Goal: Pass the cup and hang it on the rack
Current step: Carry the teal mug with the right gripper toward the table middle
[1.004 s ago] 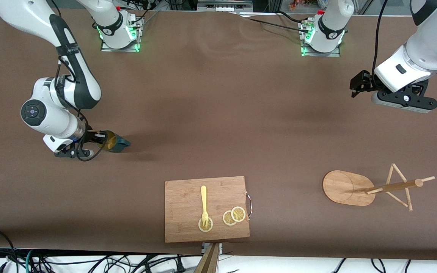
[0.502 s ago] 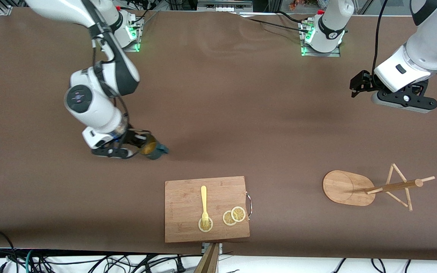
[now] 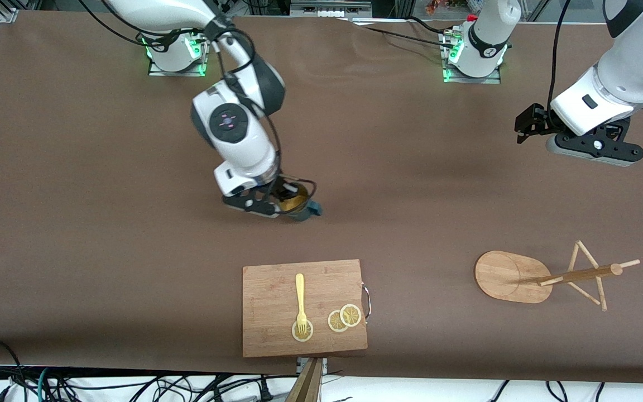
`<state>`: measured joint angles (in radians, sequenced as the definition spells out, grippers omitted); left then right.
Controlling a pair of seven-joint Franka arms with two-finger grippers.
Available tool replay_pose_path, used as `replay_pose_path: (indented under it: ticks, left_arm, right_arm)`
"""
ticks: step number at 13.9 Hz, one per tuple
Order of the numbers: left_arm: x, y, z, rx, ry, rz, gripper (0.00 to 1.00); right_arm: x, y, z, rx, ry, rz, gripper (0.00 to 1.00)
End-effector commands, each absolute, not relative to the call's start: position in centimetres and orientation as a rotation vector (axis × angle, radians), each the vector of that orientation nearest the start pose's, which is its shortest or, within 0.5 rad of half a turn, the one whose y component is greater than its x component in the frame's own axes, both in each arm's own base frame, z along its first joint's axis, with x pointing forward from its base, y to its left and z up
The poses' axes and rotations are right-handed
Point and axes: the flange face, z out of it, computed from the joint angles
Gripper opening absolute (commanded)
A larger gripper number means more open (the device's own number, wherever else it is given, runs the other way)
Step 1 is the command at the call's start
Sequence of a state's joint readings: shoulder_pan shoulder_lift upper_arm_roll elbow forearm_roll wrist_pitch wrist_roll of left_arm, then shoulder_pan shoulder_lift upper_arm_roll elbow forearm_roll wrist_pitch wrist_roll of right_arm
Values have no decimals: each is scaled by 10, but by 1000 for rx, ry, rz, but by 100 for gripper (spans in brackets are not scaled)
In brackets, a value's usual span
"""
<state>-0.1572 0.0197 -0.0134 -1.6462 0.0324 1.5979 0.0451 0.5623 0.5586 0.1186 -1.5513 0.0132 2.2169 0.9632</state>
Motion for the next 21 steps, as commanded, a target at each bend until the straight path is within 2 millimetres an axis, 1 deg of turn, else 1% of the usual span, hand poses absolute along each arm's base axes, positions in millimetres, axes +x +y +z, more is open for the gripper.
replay_pose_path:
  ticks: [1, 3, 4, 8, 11, 12, 15, 17, 18, 19, 20, 21]
  left_arm:
    - [554, -91, 587, -3053, 338, 104, 100]
    - [554, -91, 587, -3053, 338, 104, 100]
    - [554, -91, 587, -3053, 338, 104, 100]
    - [554, -92, 587, -3053, 340, 104, 100]
    - [554, -92, 587, -3053, 340, 104, 100]
    - [554, -91, 587, -3053, 338, 106, 100]
    - [554, -91, 587, -3052, 338, 109, 100]
    - [554, -92, 587, -3052, 340, 109, 100]
    - [554, -92, 587, -3052, 342, 109, 100]
    - [554, -92, 586, -3053, 331, 111, 100]
    - [554, -92, 586, -3053, 330, 113, 100]
    - [553, -91, 585, -3052, 330, 125, 100]
  right_arm:
    - [545, 490, 322, -2953, 561, -10, 0]
    - [527, 525, 319, -2953, 490, -15, 0]
    - [519, 538, 319, -2951, 464, -18, 0]
    - [477, 580, 297, -2974, 353, 10, 0]
    - [448, 607, 284, -2991, 271, 25, 0]
    - [438, 614, 281, -2999, 237, 27, 0]
    - [421, 625, 266, -3027, 156, 24, 0]
    - [419, 625, 255, -3047, 114, 15, 0]
    - [419, 625, 253, -3047, 112, 15, 3]
    - [419, 625, 253, -3044, 113, 15, 13]
    - [419, 625, 252, -3046, 113, 17, 51]
    - [421, 623, 256, -3049, 111, 9, 99]
